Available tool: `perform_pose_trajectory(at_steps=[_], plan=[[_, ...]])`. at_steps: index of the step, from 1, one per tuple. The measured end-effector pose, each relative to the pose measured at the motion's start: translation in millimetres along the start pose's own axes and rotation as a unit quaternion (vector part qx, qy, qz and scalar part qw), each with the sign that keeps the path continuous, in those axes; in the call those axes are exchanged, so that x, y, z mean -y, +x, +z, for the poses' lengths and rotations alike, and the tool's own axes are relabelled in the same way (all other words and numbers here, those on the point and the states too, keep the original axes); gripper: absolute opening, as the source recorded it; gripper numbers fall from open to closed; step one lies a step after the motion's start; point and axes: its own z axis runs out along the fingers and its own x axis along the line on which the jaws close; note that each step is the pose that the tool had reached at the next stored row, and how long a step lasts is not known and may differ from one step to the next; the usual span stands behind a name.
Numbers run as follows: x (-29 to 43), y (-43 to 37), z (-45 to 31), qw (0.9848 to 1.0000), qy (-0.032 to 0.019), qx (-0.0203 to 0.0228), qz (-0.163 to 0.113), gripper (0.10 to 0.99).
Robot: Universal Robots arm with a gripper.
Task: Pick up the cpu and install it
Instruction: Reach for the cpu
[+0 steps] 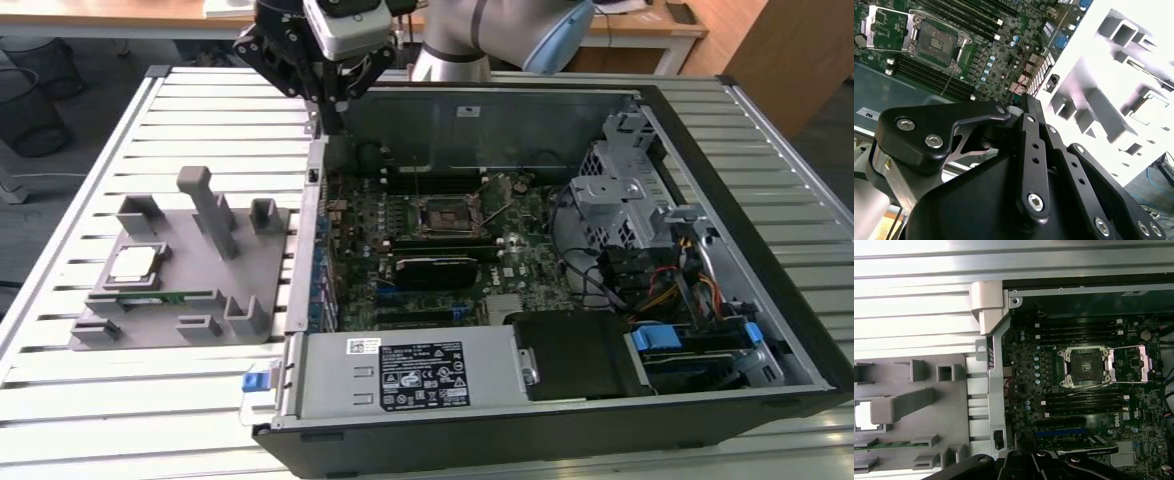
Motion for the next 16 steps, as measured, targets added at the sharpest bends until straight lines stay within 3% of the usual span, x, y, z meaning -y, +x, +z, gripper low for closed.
perform_pose_trajectory(at_steps=[16], plan=[[0.7, 9.5, 0.6, 1.0000, 0.0000, 0.0000, 0.000, 0.106]])
